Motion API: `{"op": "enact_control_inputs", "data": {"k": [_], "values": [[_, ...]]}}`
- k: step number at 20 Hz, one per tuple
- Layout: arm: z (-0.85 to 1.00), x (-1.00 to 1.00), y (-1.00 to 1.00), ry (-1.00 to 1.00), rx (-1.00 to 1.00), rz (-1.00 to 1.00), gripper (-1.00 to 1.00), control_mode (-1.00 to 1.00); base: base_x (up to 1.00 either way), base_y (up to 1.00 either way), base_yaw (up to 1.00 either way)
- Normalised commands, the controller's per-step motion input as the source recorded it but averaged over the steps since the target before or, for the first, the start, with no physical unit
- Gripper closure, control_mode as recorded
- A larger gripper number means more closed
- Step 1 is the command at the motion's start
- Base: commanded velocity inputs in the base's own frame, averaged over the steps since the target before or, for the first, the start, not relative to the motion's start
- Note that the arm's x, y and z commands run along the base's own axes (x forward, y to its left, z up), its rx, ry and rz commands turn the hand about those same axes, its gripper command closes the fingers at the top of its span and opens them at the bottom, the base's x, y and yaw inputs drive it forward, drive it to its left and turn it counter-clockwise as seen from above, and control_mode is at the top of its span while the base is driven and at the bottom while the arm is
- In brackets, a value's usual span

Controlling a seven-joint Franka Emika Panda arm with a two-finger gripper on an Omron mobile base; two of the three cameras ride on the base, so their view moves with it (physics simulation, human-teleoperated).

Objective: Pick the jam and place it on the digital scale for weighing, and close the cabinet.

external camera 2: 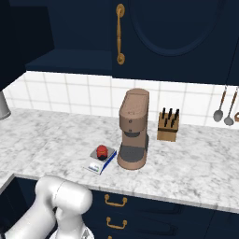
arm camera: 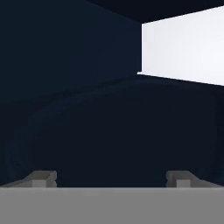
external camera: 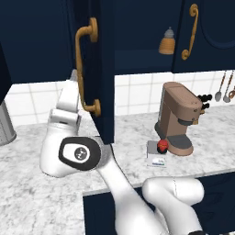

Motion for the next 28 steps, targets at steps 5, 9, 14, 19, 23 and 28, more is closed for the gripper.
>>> {"op": "enact_control_inputs", "data": {"k": [5, 9, 14, 19, 23, 28], "values": [[0.42, 0.60, -0.95, -0.03, 0.27, -0.05, -1.00, -1.00, 0.00, 0.00, 0.00], [0.33, 0.85, -1.00, 0.05, 0.30, -0.01, -1.00, -1.00, 0.00, 0.00, 0.00], [0.19, 0.98, -1.00, 0.12, 0.29, 0.02, -1.00, -1.00, 0.00, 0.00, 0.00], [0.00, 0.93, -0.95, 0.00, 0.27, 0.17, -1.00, -1.00, 0.00, 0.00, 0.00], [0.00, 0.92, -0.85, 0.00, 0.37, 0.34, -1.00, -1.00, 0.00, 0.00, 0.00], [0.00, 0.88, -0.74, 0.04, 0.28, 0.28, -1.00, -1.00, 0.00, 0.00, 0.00]]}}
